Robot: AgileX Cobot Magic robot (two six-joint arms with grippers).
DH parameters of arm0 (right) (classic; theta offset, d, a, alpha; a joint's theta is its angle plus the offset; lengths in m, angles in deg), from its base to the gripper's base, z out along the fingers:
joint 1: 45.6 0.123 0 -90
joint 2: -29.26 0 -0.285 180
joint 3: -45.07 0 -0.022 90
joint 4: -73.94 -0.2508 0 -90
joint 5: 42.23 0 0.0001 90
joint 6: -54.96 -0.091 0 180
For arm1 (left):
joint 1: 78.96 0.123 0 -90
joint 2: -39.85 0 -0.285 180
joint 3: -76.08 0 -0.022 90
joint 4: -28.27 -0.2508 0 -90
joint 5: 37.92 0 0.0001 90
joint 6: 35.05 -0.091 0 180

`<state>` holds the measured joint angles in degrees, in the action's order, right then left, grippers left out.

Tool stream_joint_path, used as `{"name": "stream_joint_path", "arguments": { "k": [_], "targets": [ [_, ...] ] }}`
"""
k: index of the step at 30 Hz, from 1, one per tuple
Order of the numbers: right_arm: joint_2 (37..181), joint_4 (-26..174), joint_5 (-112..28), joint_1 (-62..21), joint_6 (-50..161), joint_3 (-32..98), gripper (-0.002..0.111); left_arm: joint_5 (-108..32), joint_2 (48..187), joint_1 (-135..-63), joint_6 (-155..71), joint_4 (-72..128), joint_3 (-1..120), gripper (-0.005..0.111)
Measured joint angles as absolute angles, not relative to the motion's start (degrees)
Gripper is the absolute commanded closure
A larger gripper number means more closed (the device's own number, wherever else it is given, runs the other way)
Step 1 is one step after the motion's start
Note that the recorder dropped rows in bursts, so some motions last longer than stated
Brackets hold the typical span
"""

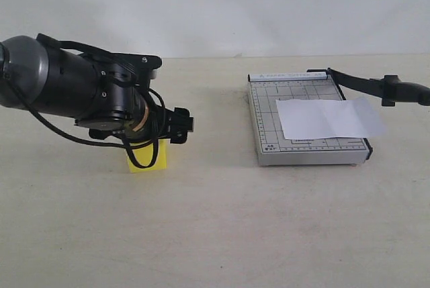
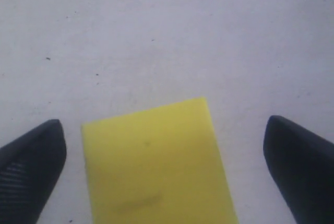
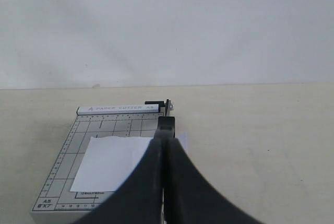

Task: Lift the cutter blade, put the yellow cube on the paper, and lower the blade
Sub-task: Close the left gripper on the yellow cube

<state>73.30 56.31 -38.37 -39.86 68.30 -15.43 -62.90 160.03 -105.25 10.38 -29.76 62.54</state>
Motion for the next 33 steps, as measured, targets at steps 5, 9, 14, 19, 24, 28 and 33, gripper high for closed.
{"name": "stream_joint_path", "arguments": {
  "k": [5, 9, 14, 19, 24, 28, 33],
  "targets": [
    [73.3, 56.3, -38.4, -39.9, 68.3, -15.4, 0.108, -63.4, 160.0, -105.2, 10.9, -28.5, 62.8, 0.024],
    [73.3, 56.3, -38.4, -39.9, 68.3, -15.4, 0.108, -64.3, 160.0, -105.2, 10.9, -26.6, 62.8, 0.031],
    [73.3, 56.3, -38.4, -39.9, 68.3, -15.4, 0.108, -65.6, 160.0, -105.2, 10.9, -23.7, 62.8, 0.031],
    [73.3, 56.3, -38.4, -39.9, 68.3, -15.4, 0.108, -66.8, 160.0, -105.2, 10.9, -22.7, 62.8, 0.050],
    [73.3, 56.3, -38.4, -39.9, 68.3, -15.4, 0.108, -67.2, 160.0, -105.2, 9.8, -20.6, 62.8, 0.097],
    [73.3, 56.3, -38.4, -39.9, 68.3, -15.4, 0.108, -67.2, 160.0, -105.2, 5.6, -17.6, 63.3, 0.102],
    [73.3, 56.3, -38.4, -39.9, 68.3, -15.4, 0.108, -67.2, 159.1, -105.2, 0.6, -14.7, 63.4, 0.102]
  ]
}}
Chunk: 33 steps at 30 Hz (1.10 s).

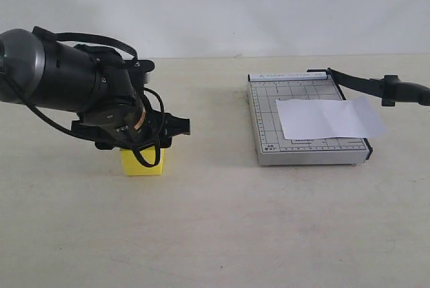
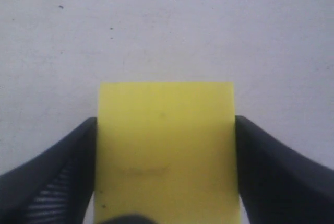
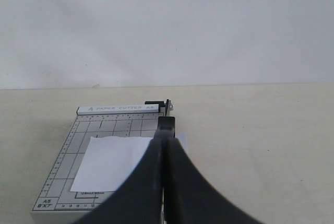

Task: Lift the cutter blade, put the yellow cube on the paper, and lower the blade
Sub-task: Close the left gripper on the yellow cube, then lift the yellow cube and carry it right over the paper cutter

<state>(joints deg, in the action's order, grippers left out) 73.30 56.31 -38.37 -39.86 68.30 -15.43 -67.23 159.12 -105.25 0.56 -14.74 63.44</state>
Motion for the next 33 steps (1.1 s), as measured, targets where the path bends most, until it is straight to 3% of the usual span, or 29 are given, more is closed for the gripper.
{"name": "stream_joint_path", "arguments": {
  "k": [16, 33],
  "targets": [
    [73.3, 56.3, -38.4, -39.9, 68.3, -15.4, 0.108, -68.1, 154.8, -113.3, -24.7, -7.7, 79.4, 0.102],
    [73.3, 56.3, -38.4, -39.9, 68.3, -15.4, 0.108, -68.5, 167.3, -123.6, -30.3, -4.7, 95.2, 0.102]
  ]
}}
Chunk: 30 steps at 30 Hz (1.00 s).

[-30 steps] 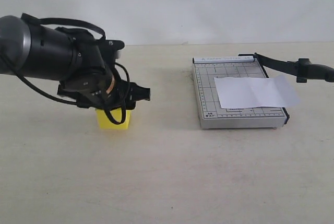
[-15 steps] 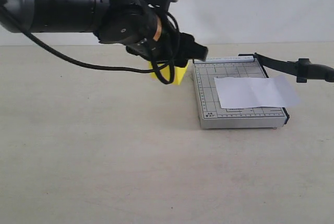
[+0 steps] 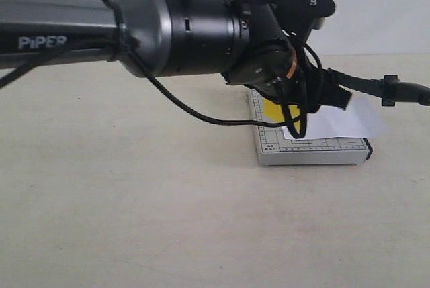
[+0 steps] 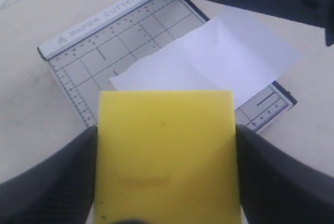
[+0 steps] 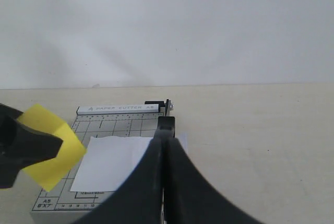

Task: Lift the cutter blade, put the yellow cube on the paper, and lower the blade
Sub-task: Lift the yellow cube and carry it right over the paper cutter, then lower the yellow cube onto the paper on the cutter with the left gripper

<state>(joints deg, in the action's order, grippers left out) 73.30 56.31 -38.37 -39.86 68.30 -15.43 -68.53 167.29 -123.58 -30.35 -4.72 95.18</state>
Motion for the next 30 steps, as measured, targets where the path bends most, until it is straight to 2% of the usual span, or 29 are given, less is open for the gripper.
{"name": "stream_joint_path", "arguments": {
  "k": [20, 30],
  "targets": [
    [73.3, 56.2, -38.4, -39.9, 68.3, -15.4, 0.108, -68.6, 183.6, -124.1, -33.6, 0.2, 117.3, 0.102],
    [73.3, 56.2, -38.4, -39.9, 68.3, -15.4, 0.108, -71.5, 187.5, -124.1, -33.6, -7.3, 120.7, 0.102]
  ]
}}
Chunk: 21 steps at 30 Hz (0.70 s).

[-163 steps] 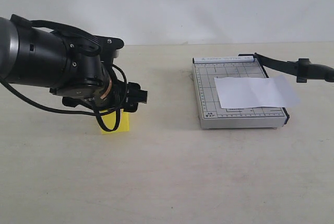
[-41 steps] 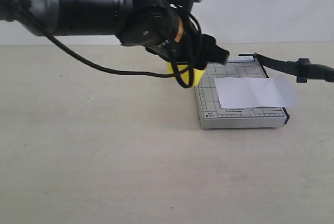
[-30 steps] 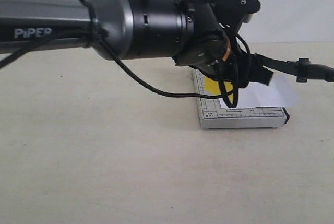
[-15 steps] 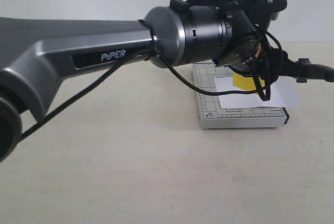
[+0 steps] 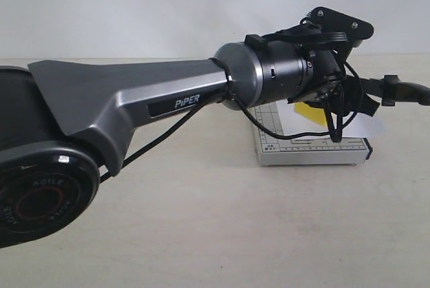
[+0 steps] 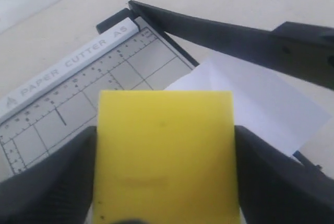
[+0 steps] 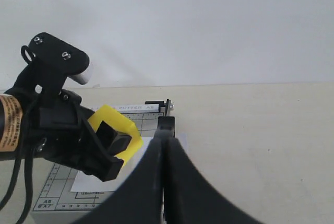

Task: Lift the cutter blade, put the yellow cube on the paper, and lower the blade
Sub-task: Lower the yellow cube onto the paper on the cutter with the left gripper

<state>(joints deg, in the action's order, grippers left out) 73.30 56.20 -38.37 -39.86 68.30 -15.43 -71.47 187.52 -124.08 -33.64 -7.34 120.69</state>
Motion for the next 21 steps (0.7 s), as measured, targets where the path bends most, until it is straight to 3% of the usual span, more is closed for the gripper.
{"name": "stream_joint_path", "arguments": {
  "k": [21],
  "targets": [
    [73.3, 56.2, -38.4, -39.9, 68.3, -15.4, 0.108, -70.3, 188.5, -123.0, -33.6, -9.6, 121.4, 0.102]
  ]
}}
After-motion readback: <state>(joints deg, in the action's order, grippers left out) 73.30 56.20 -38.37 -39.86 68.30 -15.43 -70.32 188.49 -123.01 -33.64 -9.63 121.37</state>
